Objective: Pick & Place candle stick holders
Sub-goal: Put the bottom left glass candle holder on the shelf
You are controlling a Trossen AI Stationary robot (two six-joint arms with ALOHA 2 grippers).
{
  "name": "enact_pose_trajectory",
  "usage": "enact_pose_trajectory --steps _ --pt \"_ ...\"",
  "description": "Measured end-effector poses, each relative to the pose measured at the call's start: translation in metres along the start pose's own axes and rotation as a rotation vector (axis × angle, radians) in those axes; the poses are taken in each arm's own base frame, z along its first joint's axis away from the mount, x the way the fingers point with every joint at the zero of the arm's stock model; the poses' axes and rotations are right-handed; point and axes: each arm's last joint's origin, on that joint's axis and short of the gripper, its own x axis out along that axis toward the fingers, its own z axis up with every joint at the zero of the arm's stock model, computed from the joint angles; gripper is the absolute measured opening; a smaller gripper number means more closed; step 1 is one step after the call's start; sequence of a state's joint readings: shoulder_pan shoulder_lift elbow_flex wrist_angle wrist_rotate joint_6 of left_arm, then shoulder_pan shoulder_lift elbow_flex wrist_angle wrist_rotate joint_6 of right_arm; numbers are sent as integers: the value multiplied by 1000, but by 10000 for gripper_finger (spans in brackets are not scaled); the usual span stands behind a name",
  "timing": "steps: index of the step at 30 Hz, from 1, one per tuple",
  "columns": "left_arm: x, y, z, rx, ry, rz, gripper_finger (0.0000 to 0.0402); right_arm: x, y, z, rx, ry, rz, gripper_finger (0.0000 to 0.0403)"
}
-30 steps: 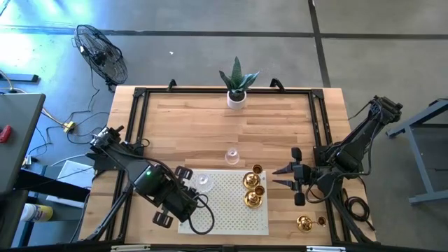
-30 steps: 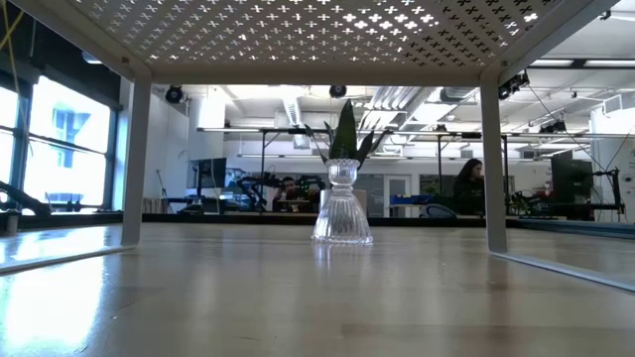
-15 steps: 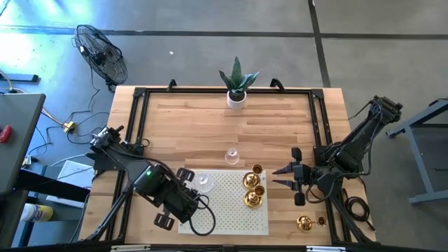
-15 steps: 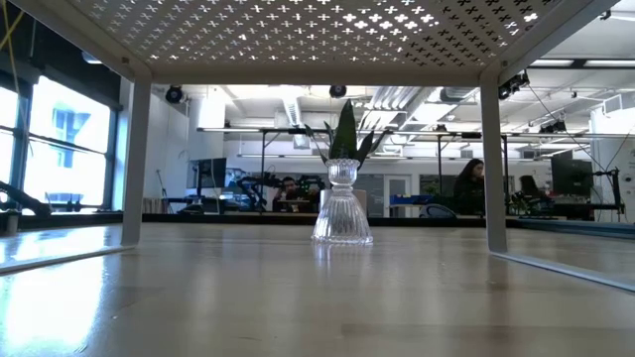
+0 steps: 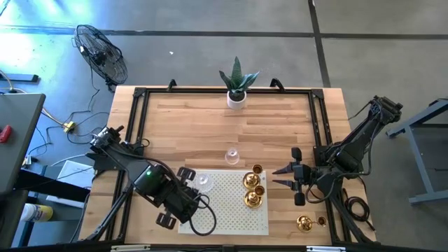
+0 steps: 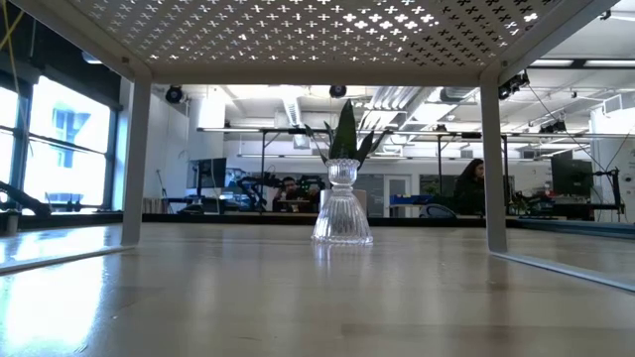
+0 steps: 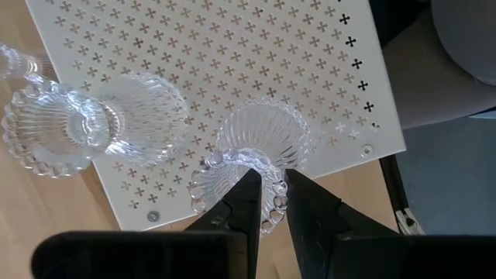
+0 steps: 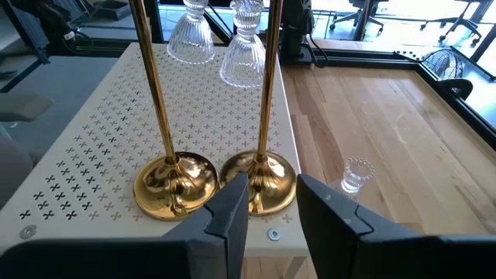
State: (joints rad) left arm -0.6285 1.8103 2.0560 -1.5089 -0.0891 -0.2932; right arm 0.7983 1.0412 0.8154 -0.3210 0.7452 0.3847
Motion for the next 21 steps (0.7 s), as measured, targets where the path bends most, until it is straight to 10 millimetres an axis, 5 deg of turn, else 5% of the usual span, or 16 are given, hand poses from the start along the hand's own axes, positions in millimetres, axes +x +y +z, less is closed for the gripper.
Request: enact_pose_trajectory --steps 21 --pt "0 0 3 -65 -34 -4 51 0 0 -1 -4 9 11 103"
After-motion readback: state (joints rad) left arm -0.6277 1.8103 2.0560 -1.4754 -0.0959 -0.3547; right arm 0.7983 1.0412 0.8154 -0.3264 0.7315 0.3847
